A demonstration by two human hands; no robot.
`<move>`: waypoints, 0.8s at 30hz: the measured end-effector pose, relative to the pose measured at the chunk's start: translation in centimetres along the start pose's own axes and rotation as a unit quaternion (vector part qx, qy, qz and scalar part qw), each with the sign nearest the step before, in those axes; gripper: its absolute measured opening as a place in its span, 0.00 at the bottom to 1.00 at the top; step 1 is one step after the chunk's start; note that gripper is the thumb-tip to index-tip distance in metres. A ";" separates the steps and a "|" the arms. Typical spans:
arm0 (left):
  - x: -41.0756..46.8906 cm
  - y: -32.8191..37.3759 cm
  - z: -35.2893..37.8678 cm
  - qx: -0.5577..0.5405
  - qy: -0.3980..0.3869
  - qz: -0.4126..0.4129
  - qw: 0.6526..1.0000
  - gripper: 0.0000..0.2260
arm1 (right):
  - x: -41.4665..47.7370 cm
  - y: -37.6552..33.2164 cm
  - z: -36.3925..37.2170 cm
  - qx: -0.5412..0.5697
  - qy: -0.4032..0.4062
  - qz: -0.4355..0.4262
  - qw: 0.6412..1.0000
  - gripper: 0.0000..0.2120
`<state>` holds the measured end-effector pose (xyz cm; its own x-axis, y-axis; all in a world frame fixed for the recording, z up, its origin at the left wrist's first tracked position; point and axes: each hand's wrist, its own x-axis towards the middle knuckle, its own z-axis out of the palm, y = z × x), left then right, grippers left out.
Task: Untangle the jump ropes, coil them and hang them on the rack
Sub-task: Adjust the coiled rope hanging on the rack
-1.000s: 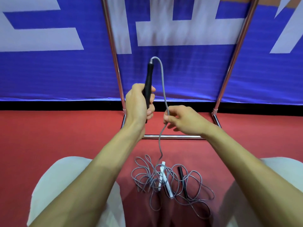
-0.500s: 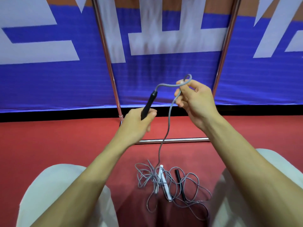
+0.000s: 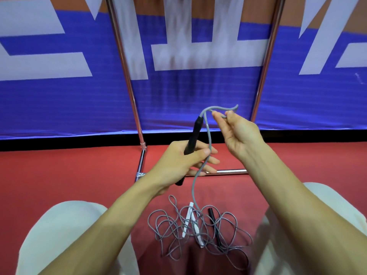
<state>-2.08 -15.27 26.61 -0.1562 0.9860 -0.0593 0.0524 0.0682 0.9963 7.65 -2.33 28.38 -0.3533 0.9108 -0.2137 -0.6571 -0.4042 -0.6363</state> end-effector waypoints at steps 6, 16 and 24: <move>0.4 0.7 -0.3 -0.130 0.130 0.032 0.982 0.06 | -0.5 1.7 -0.1 -0.179 -0.055 0.037 0.982 0.05; 0.5 2.0 -4.8 -0.296 0.300 0.085 0.903 0.07 | -3.0 4.3 0.0 -0.575 -0.418 0.172 0.682 0.13; 0.9 1.1 -5.6 -0.317 0.367 0.089 0.870 0.05 | -1.4 4.7 -1.0 -0.653 -0.232 -0.107 0.713 0.09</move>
<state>-7.72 -15.15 27.98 -0.8018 0.5926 -0.0769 -0.3780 -0.4033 0.8333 5.71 -5.37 24.99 -0.7197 0.6911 0.0666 0.3450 0.4393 -0.8295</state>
